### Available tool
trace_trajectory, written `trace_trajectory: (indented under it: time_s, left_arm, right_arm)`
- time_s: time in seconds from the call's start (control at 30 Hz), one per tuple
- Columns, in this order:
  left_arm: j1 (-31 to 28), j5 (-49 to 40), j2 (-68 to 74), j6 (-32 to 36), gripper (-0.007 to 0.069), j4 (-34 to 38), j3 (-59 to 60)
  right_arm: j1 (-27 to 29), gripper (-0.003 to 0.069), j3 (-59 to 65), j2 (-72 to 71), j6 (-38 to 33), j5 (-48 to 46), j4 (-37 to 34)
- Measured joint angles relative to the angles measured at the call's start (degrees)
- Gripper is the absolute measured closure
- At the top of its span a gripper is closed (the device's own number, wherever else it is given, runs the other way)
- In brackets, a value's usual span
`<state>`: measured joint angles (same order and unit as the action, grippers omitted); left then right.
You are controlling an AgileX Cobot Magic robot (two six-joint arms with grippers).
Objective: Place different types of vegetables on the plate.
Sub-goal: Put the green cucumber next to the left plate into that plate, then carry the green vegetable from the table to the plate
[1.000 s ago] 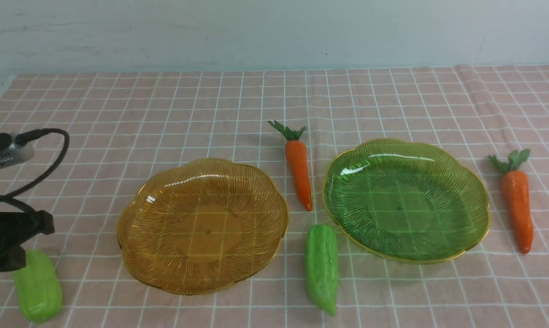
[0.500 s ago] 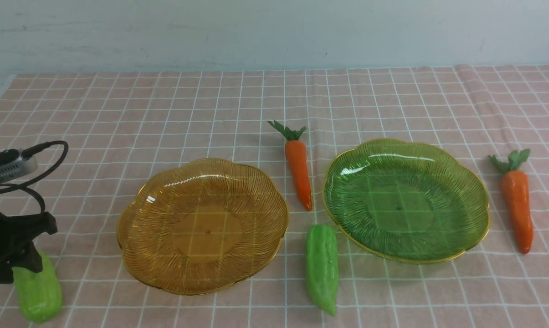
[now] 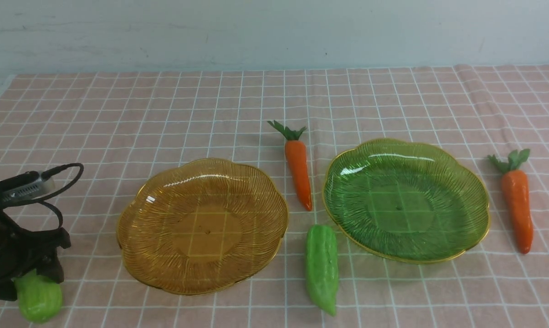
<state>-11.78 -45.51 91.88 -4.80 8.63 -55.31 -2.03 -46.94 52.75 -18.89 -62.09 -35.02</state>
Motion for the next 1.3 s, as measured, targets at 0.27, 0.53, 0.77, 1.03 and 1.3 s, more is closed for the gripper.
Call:
trace_trajectory:
  time_s: [0.27, 0.53, 0.77, 1.03, 1.3]
  left_arm:
    - [15.79, -0.93, -3.85, 0.86, 0.0327, 0.8, -8.05]
    - [27.28, 5.29, 2.01, 0.86, 0.0323, 0.76, -11.07]
    - [27.65, 6.99, 7.07, 0.11, 0.0239, 0.49, -11.07]
    - [27.65, 7.1, 7.5, -0.21, 0.0086, -0.11, -11.07]
    - [27.65, 4.88, 7.45, -0.22, 0.0125, -0.37, -12.71]
  right_arm:
    - [-12.39, 0.0664, -1.31, 11.9, -1.13, 8.21, -0.34]
    - [-26.34, 0.0476, -5.15, 30.14, 7.81, 18.38, 5.75]
    - [-30.01, 0.0207, -10.9, 42.83, 10.67, 20.53, 6.25]
    - [-30.75, 0.0097, -14.51, 49.54, 12.35, 21.39, 6.25]
    - [-30.82, 0.0169, -16.32, 55.54, 13.93, 22.26, 6.06]
